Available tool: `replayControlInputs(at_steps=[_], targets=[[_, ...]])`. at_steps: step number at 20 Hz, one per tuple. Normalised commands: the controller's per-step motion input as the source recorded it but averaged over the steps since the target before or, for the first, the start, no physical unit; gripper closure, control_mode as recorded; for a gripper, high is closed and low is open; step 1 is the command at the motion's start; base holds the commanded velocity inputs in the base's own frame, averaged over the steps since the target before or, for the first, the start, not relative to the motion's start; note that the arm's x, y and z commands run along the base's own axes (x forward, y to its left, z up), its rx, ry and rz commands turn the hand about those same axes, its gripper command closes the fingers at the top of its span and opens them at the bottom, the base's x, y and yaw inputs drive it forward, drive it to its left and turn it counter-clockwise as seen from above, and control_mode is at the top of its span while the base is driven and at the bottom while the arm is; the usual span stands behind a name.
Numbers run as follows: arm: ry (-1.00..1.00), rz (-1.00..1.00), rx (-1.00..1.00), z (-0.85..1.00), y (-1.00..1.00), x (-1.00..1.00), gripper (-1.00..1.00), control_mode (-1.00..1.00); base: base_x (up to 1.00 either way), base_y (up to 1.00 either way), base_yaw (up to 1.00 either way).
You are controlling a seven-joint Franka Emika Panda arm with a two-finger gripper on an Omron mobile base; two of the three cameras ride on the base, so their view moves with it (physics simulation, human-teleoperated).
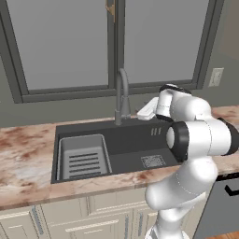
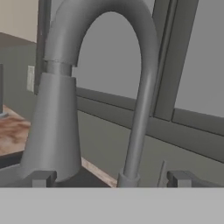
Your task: Soak the sponge with water for a few seconds and then drop it inside the sink.
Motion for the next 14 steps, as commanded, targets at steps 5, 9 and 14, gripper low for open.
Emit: replayControlInputs(at_steps=[5, 9, 14], targets=[[0.00, 0.00, 0.00, -0.12, 0.00, 0.12, -1.00, -1.00, 0.00, 0.00, 0.00], [0.00, 0.00, 0.00, -0.12, 0.00, 0.10, -1.00, -1.00, 0.00, 0.00, 0.00], [0.00, 0.00, 0.00, -0.05, 0.00, 0.10, -1.00, -1.00, 0.00, 0.00, 0.00]])
